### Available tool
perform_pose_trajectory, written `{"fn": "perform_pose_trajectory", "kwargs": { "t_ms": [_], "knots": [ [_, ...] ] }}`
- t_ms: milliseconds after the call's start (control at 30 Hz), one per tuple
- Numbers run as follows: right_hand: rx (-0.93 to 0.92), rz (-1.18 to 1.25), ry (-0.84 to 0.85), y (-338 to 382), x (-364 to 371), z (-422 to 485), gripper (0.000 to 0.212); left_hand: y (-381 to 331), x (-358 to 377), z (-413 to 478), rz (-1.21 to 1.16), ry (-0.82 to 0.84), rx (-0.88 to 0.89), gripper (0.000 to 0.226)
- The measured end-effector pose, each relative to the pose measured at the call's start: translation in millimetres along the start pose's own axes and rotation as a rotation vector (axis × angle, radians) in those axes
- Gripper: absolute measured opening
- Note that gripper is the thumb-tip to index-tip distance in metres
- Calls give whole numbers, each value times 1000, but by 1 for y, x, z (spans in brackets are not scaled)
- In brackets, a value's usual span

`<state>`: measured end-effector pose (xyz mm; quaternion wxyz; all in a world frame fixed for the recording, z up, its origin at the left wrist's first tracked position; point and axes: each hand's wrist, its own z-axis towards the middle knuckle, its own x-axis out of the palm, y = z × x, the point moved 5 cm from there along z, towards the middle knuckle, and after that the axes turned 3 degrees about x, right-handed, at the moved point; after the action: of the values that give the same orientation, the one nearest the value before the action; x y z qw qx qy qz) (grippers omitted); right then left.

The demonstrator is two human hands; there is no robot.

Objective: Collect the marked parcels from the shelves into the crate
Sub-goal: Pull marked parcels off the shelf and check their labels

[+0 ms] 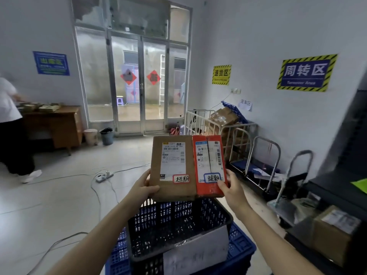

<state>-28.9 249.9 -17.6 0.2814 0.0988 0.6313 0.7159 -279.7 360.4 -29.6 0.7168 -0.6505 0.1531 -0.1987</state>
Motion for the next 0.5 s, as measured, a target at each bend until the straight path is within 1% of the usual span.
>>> {"fn": "perform_pose_trajectory", "kwargs": {
  "t_ms": [133,267,500],
  "knots": [
    [49,-22,66,-16,25,22,37,22,-19,7,24,-50,-49,67],
    [105,-54,141,-45,49,47,37,56,-32,16,48,-83,-142,76],
    [313,-80,305,-135,92,102,41,140,-48,47,77,-147,-360,80]
  ]
}}
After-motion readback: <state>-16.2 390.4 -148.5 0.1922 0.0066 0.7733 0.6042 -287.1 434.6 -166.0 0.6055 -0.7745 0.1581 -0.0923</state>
